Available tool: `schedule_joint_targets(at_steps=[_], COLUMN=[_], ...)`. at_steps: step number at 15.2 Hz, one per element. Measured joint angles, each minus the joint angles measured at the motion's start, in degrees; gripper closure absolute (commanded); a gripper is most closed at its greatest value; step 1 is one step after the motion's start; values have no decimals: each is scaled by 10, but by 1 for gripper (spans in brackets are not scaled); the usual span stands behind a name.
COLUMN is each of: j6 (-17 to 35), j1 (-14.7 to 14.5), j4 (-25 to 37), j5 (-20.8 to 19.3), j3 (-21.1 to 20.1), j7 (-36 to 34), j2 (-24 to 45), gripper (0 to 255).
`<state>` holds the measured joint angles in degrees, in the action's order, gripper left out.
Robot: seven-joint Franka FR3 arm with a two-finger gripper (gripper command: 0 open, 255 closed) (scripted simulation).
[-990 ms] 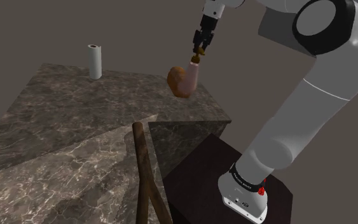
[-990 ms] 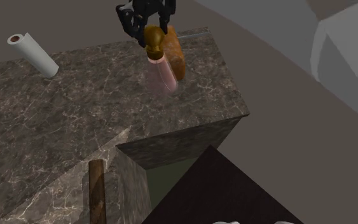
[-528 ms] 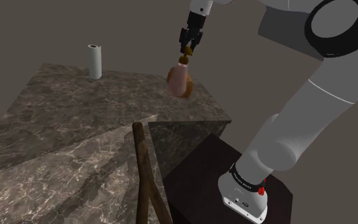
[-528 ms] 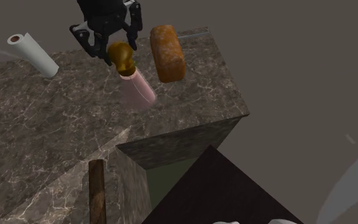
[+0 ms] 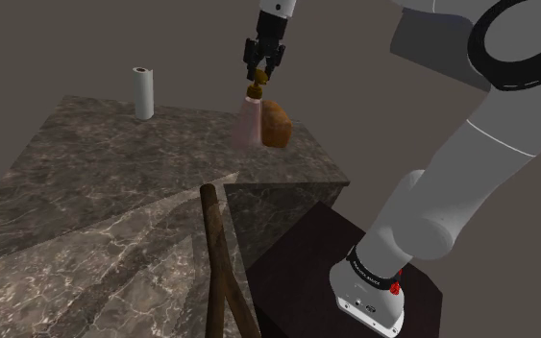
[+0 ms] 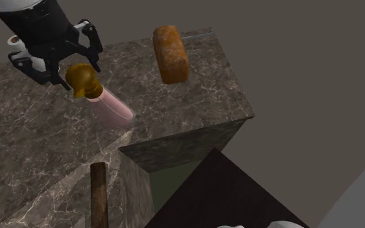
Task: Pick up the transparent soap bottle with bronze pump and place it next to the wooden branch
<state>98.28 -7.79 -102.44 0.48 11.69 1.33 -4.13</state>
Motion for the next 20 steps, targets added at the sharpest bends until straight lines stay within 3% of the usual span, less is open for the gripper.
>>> schedule_joint_targets(at_steps=[13, 20], j6=[-12, -39], j1=[-81, -126], j4=[88, 205], j5=[10, 7], j3=[-85, -120], j7=[-166, -246], j2=[74, 161], gripper=[255, 255])
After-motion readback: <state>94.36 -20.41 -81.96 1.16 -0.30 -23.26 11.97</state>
